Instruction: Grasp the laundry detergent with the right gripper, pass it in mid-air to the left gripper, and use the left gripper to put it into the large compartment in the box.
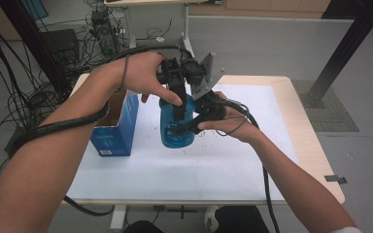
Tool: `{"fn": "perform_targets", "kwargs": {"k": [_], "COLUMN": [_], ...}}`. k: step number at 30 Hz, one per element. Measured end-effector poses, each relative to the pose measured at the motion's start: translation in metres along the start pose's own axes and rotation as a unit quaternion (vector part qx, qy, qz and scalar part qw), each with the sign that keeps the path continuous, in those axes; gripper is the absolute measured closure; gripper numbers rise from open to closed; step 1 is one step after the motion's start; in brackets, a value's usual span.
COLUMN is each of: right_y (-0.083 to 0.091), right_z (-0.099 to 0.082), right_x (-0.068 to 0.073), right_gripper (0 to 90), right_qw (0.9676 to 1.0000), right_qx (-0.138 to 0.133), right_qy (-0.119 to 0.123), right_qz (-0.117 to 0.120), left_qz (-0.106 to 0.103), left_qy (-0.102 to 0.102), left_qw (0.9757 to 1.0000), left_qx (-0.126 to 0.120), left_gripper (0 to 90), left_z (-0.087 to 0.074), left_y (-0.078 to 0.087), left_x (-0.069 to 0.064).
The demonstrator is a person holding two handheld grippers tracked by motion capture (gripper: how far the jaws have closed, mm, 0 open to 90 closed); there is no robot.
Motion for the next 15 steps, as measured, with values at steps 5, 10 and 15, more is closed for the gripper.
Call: {"fn": "perform_targets", "kwargs": {"k": [5,10,15], "right_y": [0.0004,0.0005,0.0008], "right_z": [0.0000,-0.0003,0.0000], "right_x": [-0.0001,0.0006,0.0003], "right_gripper": [40.8,40.2,40.0], "right_qw": [1.0000,1.0000,0.9999], "right_qx": [-0.003,-0.005,-0.007], "right_qy": [0.000,-0.008,-0.008], "right_qz": [-0.002,-0.001,-0.003], "left_qz": [0.000,0.000,0.001], "left_qy": [0.001,0.002,0.002], "left_qw": [1.0000,1.0000,1.0000], "left_qx": [-0.001,0.000,0.000], "left_gripper": [36.7,36.7,36.7], "left_z": [-0.0005,-0.0007,-0.0006], "left_y": [-0.0002,-0.0003,0.0009], "left_x": [0.0000,0.0007,0.0007]}}
Point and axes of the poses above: each handheld gripper's, and its own axes: y roughly backward along the jaws, z roughly out of its top, x roughly to its left, the point moved 4 cm from there along -y, roughly forward along the jaws, and after that the axes turned 15 degrees about y, right-handed, at the moved point
